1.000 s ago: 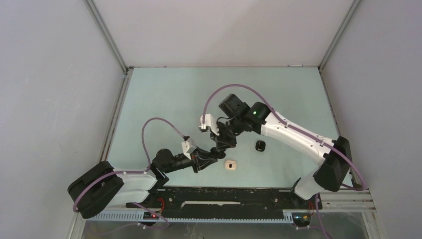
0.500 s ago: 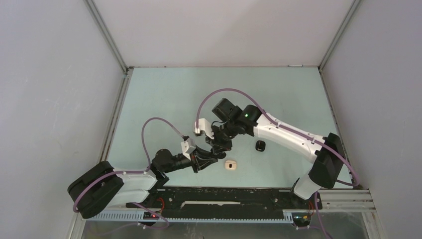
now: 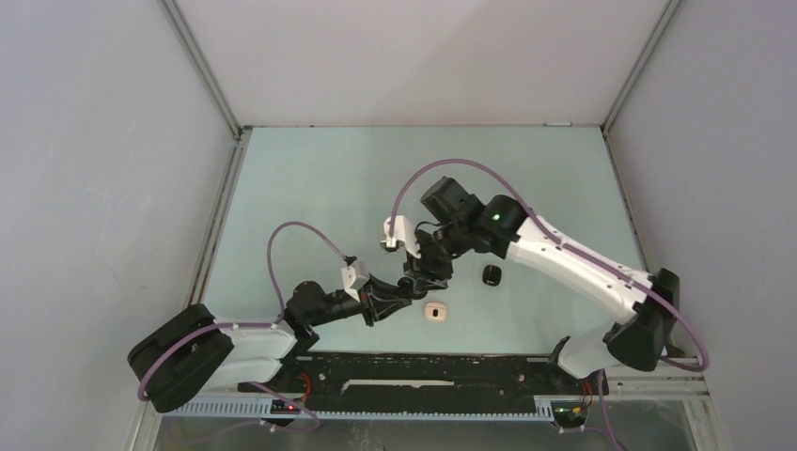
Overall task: Insert the wireless bluetooth earbuds into the charging case
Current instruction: Place the earbud in the charging case, then close the charging case.
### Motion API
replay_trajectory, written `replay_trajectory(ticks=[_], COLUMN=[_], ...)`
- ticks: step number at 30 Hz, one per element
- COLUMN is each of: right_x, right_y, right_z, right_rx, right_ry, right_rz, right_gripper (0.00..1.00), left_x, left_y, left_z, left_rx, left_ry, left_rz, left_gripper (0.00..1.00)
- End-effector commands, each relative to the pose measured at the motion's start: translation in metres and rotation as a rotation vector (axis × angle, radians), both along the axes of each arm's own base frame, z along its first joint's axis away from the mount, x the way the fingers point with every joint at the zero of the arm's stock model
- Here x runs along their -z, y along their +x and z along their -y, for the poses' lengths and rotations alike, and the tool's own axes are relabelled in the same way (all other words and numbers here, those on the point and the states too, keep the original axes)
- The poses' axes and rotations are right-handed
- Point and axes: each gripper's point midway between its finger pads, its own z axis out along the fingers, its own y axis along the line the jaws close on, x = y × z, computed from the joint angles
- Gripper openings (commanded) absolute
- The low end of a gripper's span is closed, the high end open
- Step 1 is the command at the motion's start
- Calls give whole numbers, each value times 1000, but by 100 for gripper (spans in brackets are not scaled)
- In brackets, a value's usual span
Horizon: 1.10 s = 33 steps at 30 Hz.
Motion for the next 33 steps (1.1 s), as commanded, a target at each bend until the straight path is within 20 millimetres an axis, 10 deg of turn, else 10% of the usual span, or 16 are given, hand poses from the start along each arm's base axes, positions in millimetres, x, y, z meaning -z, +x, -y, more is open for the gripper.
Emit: replay_trajectory(ticks=[1,10,24,33], right_x=[-33,8,3,-12], right_y=[13,32,-24,97], right_z=[12,4,19,124], right_rx=[32,51,-47,604], right_ry=[92,43,-25,179], right_rz=[66,-50,-96,23], right_gripper=[54,58,60,65], left_x=[-24,-23,-13,5], left_y=[5,4,28,44], left_z=[6,6,0,5], left_rx=[9,17,-124,-185], left_ry=[-59,-58,-33,-5], left_rz=[53,57,-1,-135], left_gripper=[0,0,0,3])
